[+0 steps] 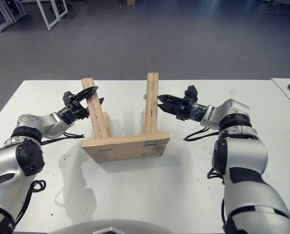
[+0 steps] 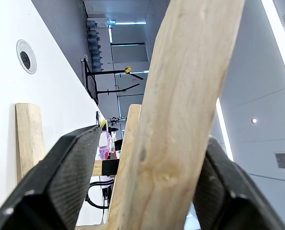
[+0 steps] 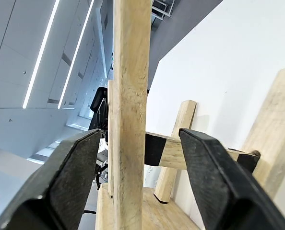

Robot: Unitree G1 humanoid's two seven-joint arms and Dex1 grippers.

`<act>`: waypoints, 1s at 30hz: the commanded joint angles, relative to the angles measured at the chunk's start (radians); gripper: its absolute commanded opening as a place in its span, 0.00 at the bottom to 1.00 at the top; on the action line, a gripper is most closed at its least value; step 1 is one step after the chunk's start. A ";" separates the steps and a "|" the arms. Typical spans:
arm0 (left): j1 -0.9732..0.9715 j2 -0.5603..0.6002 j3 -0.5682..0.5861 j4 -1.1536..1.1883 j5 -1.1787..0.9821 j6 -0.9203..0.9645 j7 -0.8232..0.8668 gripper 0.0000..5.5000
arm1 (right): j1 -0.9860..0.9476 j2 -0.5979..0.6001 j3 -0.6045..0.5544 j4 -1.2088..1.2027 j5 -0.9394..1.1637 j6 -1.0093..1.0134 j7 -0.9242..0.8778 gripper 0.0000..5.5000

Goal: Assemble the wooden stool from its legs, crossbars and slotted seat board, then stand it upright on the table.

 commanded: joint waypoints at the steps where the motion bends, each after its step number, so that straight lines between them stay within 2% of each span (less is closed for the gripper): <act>1: -0.010 0.053 0.001 -0.018 0.063 -0.015 0.031 0.53 | 0.008 -0.028 0.000 -0.027 -0.045 0.012 0.020 0.54; 8: -0.056 0.169 0.155 0.006 0.025 -0.132 0.116 0.53 | 0.079 -0.094 0.007 -0.139 -0.095 -0.008 0.037 0.54; 12: -0.035 0.241 0.161 -0.013 0.070 -0.185 0.137 0.53 | 0.190 -0.130 0.031 -0.359 -0.096 -0.010 0.037 0.54; 14: 0.002 0.271 0.106 -0.065 0.131 -0.247 0.074 0.53 | 0.273 -0.151 0.034 -0.509 -0.083 -0.008 0.027 0.54; 16: 0.121 0.279 -0.026 -0.233 0.209 -0.296 -0.101 0.54 | 0.392 -0.165 0.038 -0.708 -0.086 -0.052 -0.009 0.60; 18: 0.367 0.260 -0.138 -0.596 0.208 -0.329 -0.241 0.54 | 0.530 -0.162 0.034 -0.928 -0.103 -0.144 -0.059 0.67; 20: 0.590 0.239 -0.198 -0.918 0.197 -0.381 -0.301 0.54 | 0.646 -0.171 0.035 -1.086 -0.115 -0.228 -0.077 0.74; 24: 0.897 0.215 -0.211 -1.301 0.189 -0.463 -0.303 0.54 | 0.777 -0.229 0.086 -1.229 -0.142 -0.297 -0.051 0.76; 25: 0.954 0.218 -0.215 -1.371 0.193 -0.484 -0.311 0.57 | 0.801 -0.242 0.099 -1.251 -0.152 -0.315 -0.046 0.78; 28: 1.062 0.237 -0.240 -1.502 0.218 -0.537 -0.329 0.65 | 0.839 -0.267 0.126 -1.283 -0.180 -0.355 -0.039 0.78; 30: 1.101 0.242 -0.253 -1.557 0.237 -0.564 -0.308 0.65 | 0.857 -0.278 0.151 -1.302 -0.199 -0.387 -0.038 0.78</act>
